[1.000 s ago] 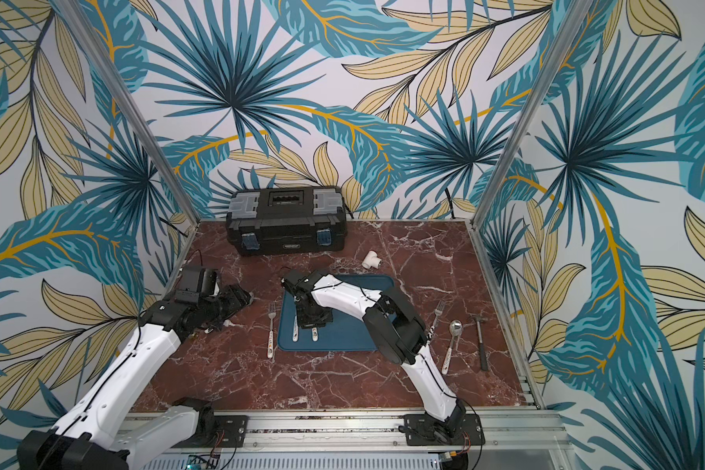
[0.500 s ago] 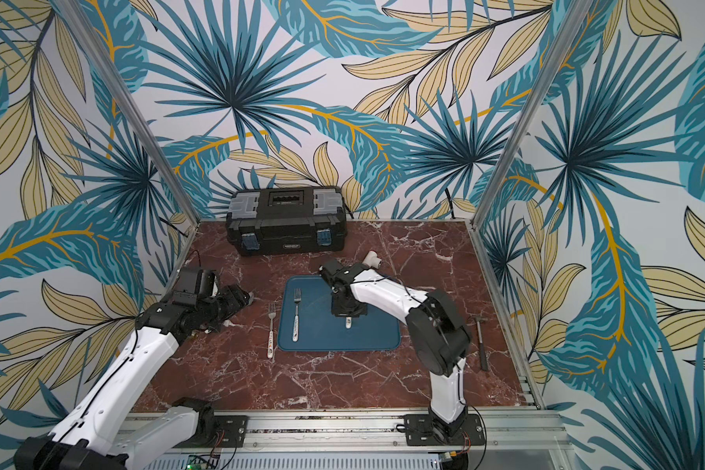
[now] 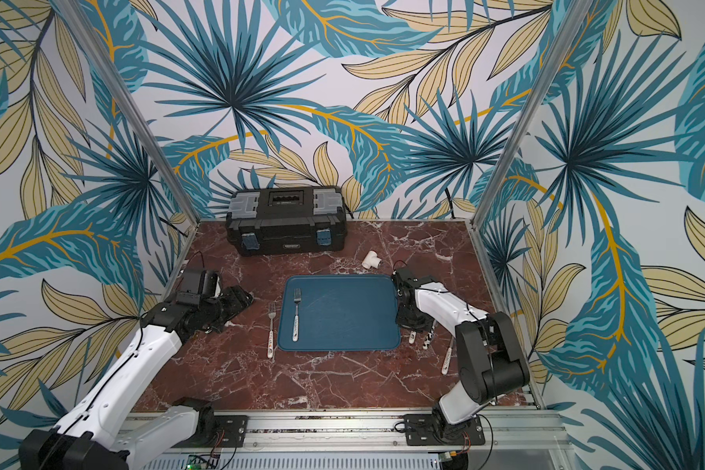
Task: Set the spoon and fork side by side
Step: Place the spoon at the center of the board.
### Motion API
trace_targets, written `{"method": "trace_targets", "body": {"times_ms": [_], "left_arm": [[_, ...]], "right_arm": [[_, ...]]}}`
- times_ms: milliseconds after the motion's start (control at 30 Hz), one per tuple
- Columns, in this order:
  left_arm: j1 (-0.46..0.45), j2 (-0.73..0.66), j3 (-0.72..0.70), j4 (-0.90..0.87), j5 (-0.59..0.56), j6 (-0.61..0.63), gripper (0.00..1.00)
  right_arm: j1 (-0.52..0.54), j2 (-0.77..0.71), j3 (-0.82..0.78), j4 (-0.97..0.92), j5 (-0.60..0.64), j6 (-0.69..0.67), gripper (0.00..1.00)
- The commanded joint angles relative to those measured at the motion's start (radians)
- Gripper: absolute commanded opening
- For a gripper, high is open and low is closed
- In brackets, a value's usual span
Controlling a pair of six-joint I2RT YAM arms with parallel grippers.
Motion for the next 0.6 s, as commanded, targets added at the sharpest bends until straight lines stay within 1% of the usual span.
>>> {"method": "trace_targets", "body": {"times_ms": [0,33,100,300,367,400,467,533,567], "left_arm": [[0.007,0.007,-0.040,0.034,0.015,0.018,0.72],[0.007,0.010,-0.044,0.038,0.015,0.020,0.72],[0.007,0.016,-0.047,0.044,0.015,0.025,0.72],[0.007,0.046,-0.059,0.076,0.029,0.047,0.74],[0.007,0.058,-0.059,0.090,0.042,0.045,0.74],[0.006,0.062,-0.056,0.097,0.048,0.046,0.74],[0.007,0.065,-0.043,0.097,0.061,0.054,0.74],[0.007,0.062,-0.029,0.091,0.058,0.071,0.75],[0.006,0.060,-0.025,0.089,0.053,0.082,0.75]], "right_arm": [[-0.030,0.033,-0.021,0.011,0.019,-0.041,0.15],[-0.037,0.050,-0.018,0.002,0.022,-0.040,0.17],[-0.046,0.074,-0.022,0.011,0.009,-0.046,0.24],[-0.053,0.103,-0.016,-0.001,-0.013,-0.041,0.26],[-0.058,0.089,-0.004,-0.048,0.013,-0.023,0.31],[-0.061,0.065,-0.006,-0.066,0.030,-0.008,0.34],[-0.074,-0.032,-0.040,-0.106,0.087,0.043,0.41],[-0.097,-0.150,-0.093,-0.127,0.136,0.079,0.43],[-0.117,-0.190,-0.117,-0.135,0.141,0.088,0.43]]}}
